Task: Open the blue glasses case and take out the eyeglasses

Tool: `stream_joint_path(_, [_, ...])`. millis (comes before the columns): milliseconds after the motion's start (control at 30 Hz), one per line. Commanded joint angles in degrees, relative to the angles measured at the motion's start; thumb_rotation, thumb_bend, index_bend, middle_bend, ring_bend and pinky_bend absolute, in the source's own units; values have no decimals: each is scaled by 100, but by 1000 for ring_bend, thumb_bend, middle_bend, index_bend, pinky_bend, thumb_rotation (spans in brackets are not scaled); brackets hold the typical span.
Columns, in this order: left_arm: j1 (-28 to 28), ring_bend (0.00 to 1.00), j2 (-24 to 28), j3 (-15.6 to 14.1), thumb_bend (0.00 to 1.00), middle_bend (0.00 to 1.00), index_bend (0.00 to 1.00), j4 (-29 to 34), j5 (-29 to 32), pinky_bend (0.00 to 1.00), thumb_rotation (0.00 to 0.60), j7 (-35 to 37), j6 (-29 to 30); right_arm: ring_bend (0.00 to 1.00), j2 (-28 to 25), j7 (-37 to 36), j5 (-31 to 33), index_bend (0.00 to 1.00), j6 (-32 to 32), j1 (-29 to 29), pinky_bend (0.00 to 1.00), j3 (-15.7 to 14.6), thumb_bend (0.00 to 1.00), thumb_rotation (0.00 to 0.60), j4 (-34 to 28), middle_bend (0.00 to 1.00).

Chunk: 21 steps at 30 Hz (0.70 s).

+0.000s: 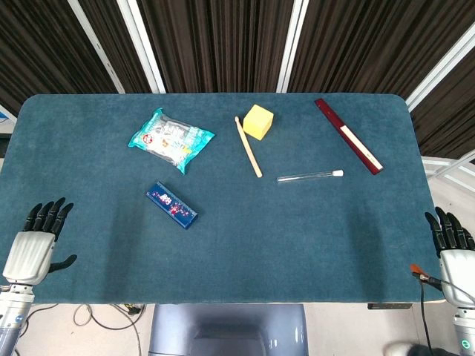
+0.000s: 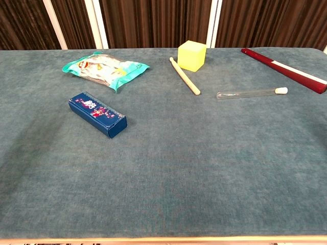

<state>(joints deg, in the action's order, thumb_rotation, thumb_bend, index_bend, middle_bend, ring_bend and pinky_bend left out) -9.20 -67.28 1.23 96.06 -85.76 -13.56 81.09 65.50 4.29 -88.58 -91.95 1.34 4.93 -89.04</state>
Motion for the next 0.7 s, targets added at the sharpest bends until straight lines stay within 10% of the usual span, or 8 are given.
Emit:
stream_joint_path(33, [-1, 0, 5, -1, 0, 0, 0, 10, 15, 0, 600, -1, -14, 0, -3, -8, 19, 0, 21, 0, 195, -1, 120, 600, -11, 0])
stream_joint_path(700, [-86, 0, 65, -14, 0, 0, 0, 122, 98, 0, 600, -79, -230, 0, -11, -16, 29, 0, 19, -8, 195, -1, 120, 600, -36, 0])
